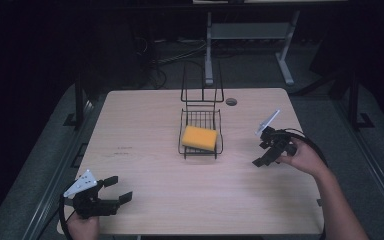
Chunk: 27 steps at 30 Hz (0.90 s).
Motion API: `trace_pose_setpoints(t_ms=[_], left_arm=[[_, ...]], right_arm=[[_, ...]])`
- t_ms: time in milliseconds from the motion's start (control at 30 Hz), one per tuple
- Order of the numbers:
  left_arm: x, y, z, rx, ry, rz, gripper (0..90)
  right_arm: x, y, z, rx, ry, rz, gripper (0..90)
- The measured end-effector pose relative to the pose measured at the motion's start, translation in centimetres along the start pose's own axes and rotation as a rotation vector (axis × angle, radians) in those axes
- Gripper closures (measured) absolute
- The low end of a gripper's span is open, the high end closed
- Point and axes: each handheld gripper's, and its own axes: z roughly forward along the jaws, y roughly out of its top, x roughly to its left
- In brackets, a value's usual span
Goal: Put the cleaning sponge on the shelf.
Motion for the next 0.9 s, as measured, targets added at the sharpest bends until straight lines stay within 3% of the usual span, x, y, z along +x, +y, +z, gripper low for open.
trace_pose_setpoints(t_ms=[367, 900], left_arm=[[0.0, 0.0, 0.1, 0.001, 0.000, -0.003, 14.1], [0.0, 0.0, 0.2, 0.008, -0.001, 0.002, 14.1]], right_arm=[[0.6, -1.7, 0.3, -0.013, 0.012, 0.011, 15.6], [1.9, -3.6, 0.3, -0.020, -0.011, 0.005, 15.6]])
